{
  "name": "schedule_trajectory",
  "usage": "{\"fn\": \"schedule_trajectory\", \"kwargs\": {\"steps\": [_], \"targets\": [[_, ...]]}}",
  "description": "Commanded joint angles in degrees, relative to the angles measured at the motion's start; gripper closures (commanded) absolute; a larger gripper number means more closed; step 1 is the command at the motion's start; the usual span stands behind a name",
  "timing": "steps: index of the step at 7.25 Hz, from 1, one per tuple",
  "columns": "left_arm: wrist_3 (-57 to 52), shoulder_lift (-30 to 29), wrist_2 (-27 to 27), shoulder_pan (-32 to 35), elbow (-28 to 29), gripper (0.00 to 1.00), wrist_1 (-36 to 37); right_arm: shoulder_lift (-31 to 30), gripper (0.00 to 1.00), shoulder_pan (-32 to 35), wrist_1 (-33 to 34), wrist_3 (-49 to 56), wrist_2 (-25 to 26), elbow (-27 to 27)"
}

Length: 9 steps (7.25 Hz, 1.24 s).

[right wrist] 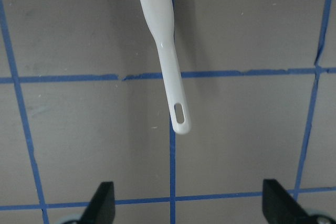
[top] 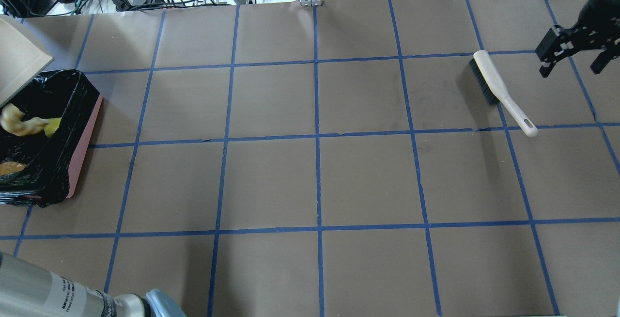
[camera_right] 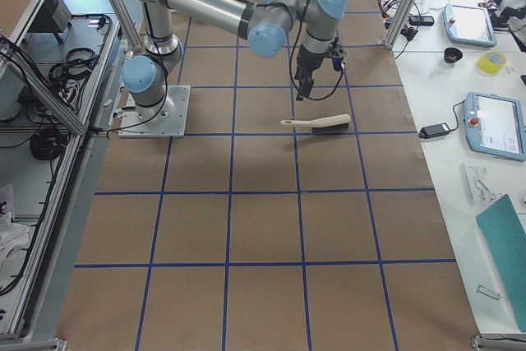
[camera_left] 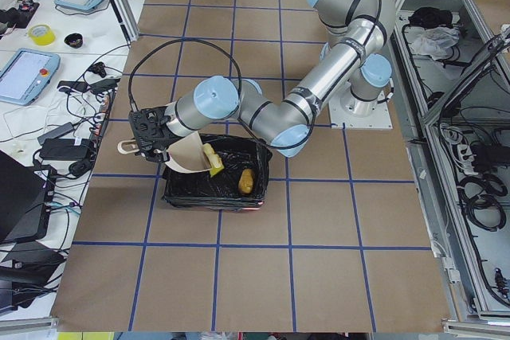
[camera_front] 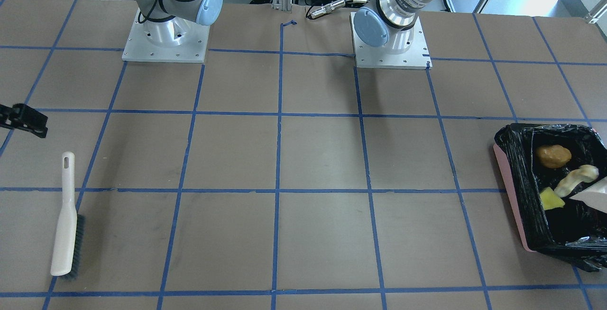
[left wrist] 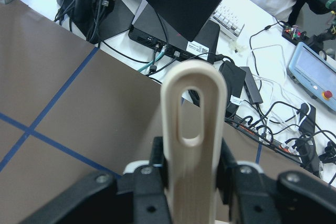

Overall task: Sweep and dump trash into bin
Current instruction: 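Tip the dustpan into the trash bag while the right gripper releases the brush, then lower the dustpan back onto the table with the left gripper while the right rises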

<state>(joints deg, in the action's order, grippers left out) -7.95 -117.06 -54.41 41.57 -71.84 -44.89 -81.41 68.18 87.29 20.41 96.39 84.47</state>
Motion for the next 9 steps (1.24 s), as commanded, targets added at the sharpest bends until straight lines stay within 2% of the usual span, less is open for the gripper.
{"fn": "schedule_trajectory", "kwargs": {"steps": [1,2,4,5,6,7,8,9], "targets": [[-7.0,1.2,6.0,-0.1,-2.7,1.00,3.3,-6.4,0.00,0.0,-5.8,-0.4,-0.3,-2.3],[-7.3,2.0,7.0,-0.1,-4.7,1.00,8.8,-6.5,0.00,0.9,-5.9,-0.5,-1.4,-2.6],[-9.5,3.8,7.1,0.6,-5.3,1.00,11.7,-5.6,0.00,9.2,-5.6,-4.7,-2.7,-5.4],[-9.6,4.4,7.2,0.7,-5.2,1.00,11.8,-4.6,0.00,13.0,-5.7,-10.7,-2.8,-7.5],[-9.9,5.3,8.5,1.1,-5.3,1.00,11.8,-4.2,0.00,17.8,-5.4,-16.0,-4.0,-7.7],[-8.2,5.9,7.6,1.7,-5.3,0.99,11.1,-4.1,0.00,20.6,-5.0,-21.3,-5.3,-7.4],[-7.6,6.5,7.5,3.0,-5.3,0.99,11.0,-4.4,0.00,21.1,-5.2,-21.2,-5.5,-6.7],[-7.6,7.5,5.2,5.2,-5.2,0.99,11.5,-4.9,0.01,21.1,-5.1,-21.1,-5.6,-4.9]]}}
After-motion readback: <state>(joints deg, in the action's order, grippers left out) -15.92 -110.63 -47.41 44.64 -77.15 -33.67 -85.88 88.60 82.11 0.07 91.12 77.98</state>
